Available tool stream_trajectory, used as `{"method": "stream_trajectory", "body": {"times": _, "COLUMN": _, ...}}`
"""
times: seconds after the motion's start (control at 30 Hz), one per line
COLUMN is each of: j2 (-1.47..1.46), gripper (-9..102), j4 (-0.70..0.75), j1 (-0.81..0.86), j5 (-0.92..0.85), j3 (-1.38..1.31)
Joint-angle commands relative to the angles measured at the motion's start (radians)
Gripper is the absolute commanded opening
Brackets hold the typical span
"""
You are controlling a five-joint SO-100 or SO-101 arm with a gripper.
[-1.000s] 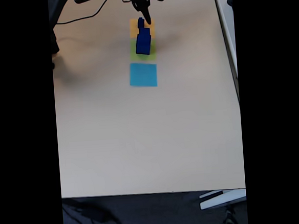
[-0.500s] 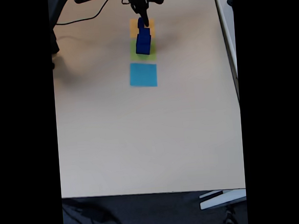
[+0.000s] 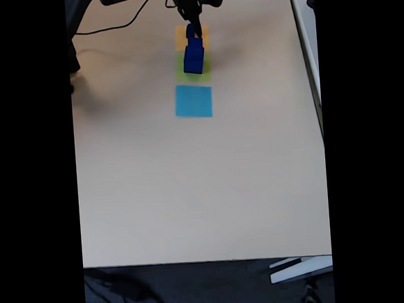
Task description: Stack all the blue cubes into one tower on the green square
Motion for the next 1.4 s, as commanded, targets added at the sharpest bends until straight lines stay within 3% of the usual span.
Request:
{"method": "stream_trajectory", "body": {"times": 0.0, "j2": 0.014, "gripper": 28, "j4": -0.017, "j1": 0.009, "j5": -0.008, "j3": -0.005}}
{"method": "stream_trajectory", "body": {"times": 0.7, "j2": 0.000, "gripper": 26, "j4": -0.017, "j1": 0.002, "j5": -0.003, "j3": 0.000}}
{"method": "stream_trajectory", "body": {"times": 1.37, "j2": 0.006, "gripper": 8, "j4": -0.018, "j1": 0.003, "j5": 0.005, "j3": 0.020}}
